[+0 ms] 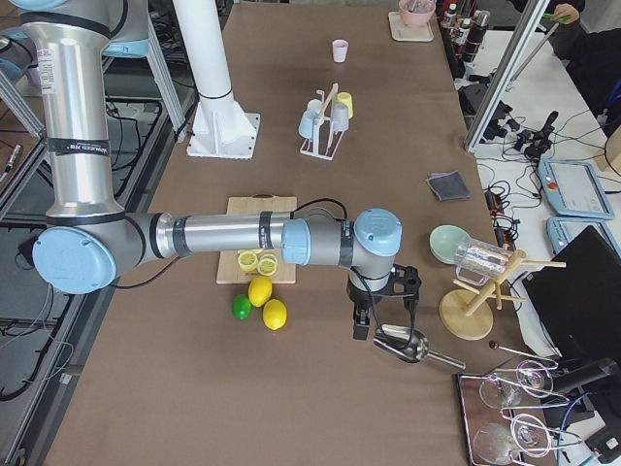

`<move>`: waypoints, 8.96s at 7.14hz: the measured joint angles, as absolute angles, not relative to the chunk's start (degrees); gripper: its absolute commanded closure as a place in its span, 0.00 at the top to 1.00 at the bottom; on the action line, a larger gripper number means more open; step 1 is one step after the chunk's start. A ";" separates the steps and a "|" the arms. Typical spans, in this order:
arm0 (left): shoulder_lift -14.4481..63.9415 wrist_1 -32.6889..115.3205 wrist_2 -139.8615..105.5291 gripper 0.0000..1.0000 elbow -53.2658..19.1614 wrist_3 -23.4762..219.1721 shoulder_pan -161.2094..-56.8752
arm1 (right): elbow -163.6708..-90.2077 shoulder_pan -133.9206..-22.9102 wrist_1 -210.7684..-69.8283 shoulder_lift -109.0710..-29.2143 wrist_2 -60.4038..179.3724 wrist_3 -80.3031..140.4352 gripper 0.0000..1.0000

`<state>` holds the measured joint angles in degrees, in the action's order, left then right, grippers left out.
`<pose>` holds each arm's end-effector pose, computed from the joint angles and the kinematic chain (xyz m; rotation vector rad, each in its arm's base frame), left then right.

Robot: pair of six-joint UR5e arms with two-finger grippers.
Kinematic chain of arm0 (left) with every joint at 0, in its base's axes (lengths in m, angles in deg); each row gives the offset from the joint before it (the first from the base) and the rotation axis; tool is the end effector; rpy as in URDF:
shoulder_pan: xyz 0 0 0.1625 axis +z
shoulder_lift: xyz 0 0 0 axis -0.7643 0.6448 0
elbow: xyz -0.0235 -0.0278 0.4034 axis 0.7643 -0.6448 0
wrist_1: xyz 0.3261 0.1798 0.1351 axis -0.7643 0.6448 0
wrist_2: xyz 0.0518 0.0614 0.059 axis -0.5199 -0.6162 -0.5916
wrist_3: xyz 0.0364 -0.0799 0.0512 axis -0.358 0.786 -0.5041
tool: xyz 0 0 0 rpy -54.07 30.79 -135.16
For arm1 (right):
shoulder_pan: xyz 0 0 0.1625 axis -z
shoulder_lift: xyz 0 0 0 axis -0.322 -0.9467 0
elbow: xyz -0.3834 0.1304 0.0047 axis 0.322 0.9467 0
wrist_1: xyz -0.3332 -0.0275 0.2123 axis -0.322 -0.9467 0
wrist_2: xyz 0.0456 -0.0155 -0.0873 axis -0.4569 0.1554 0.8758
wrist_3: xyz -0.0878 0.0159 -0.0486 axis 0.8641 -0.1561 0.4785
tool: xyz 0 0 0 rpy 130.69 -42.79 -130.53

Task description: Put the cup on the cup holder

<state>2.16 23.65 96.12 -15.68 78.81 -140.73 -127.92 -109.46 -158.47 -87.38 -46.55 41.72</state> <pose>-0.0687 -0.4560 0.6519 0.1218 0.7772 0.0922 0.0750 -0.4849 0.6065 -0.0093 -0.6819 0.0871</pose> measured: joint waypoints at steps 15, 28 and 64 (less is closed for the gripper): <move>1.67 23.63 96.10 0.98 -15.64 78.78 -140.75 | -128.09 -109.41 -158.47 -87.66 -46.61 41.51 1.00; 8.22 24.14 95.84 0.98 -15.95 78.86 -133.59 | -132.81 -103.43 -158.88 -80.70 -50.12 30.71 1.00; 47.22 -33.50 70.51 0.71 22.65 51.62 -100.31 | -90.56 -74.00 -188.90 -46.24 -40.36 65.07 1.00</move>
